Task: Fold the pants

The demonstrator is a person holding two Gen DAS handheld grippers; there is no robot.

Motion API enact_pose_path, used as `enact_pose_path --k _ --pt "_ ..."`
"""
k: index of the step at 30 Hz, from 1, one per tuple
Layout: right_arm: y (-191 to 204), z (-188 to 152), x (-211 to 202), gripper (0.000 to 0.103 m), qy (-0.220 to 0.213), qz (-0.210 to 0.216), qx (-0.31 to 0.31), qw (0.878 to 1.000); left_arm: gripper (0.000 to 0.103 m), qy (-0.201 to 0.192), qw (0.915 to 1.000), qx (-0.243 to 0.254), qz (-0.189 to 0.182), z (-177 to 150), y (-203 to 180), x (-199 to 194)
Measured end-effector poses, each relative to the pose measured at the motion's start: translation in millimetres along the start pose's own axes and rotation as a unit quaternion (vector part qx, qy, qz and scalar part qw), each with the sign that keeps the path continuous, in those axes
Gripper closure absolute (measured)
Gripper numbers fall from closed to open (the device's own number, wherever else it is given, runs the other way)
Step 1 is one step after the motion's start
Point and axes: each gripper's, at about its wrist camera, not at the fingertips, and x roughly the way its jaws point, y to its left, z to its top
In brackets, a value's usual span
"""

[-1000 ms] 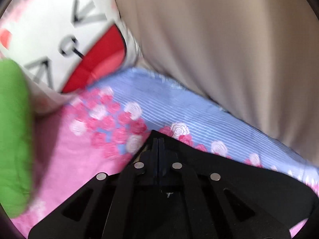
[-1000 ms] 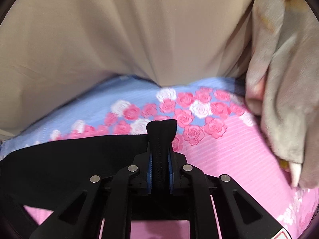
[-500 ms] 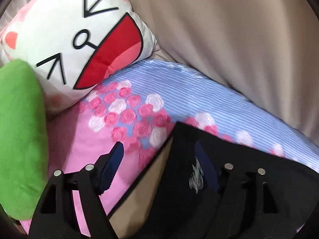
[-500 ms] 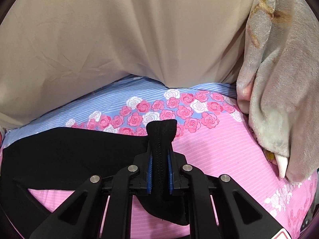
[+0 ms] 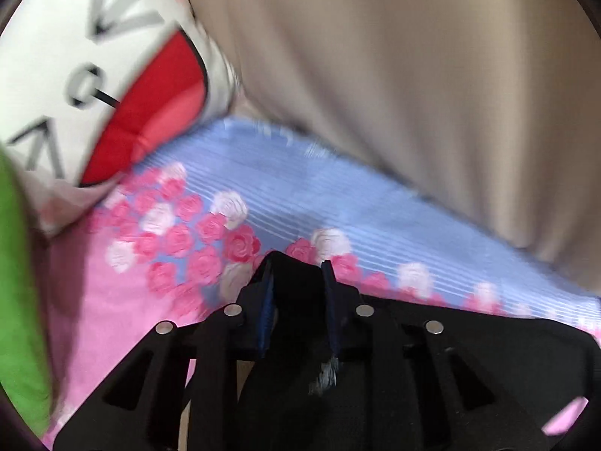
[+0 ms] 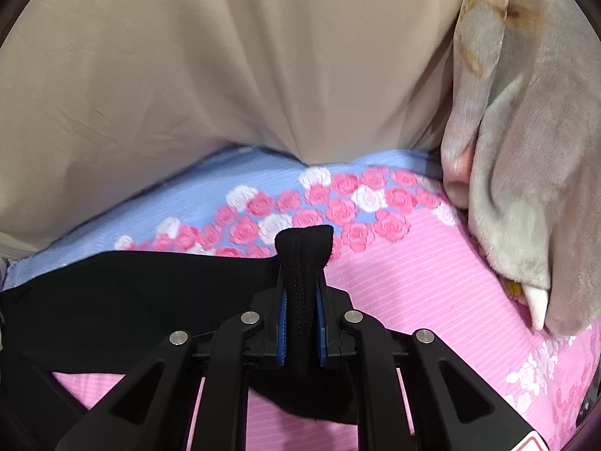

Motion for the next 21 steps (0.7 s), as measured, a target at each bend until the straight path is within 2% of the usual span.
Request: enact_pose_path --k 4,6,8,11,14,16,17,18,19,20,21 --pt "0 0 -46 0.092 -0.035 0.026 -0.019 0.999 0.081 -0.041 0.9981 0.009 -0.044 -31 16 -99" --pt "-7 -8 -71 0.092 -0.049 0.031 -0.029 0.998 0.081 -0.044 0.9979 0.019 -0.045 -62 26 -140" --pt "-18 -22 -89 0.092 -0.057 0.036 -0.031 0.997 0.081 -0.035 0.9985 0.024 -0.034 -96 40 -165" --pt "-42 -59 -107 0.092 -0.055 0.031 -0.029 0.998 0.080 0.005 0.9998 0.006 -0.016 -149 66 -173" --pt "-65 -101 -101 0.090 -0.018 0.008 -0.027 0.999 0.075 0.046 0.9988 -0.012 0.010 -185 86 -153" --pt "-79 -120 -97 0.081 -0.001 -0.018 -0.014 1.000 0.071 0.064 0.9965 -0.041 0.033 -204 96 -141" --pt "-87 -128 -100 0.081 0.001 -0.023 0.000 1.000 0.064 0.066 0.9955 -0.062 0.029 -213 100 -144" --pt "-95 -136 -109 0.079 -0.006 -0.028 0.015 0.999 0.049 0.066 0.9940 -0.087 -0.001 -218 102 -147" --pt "-98 -140 -117 0.075 -0.014 -0.035 0.020 0.999 0.040 0.062 0.9913 -0.110 -0.035 -222 102 -152" --pt "-99 -144 -127 0.071 -0.023 -0.044 0.022 0.999 0.023 0.056 0.9885 -0.127 -0.060 -226 99 -157" --pt "-98 -148 -142 0.061 -0.038 -0.052 0.019 0.998 0.014 0.051 0.9872 -0.135 -0.068 -226 96 -160"
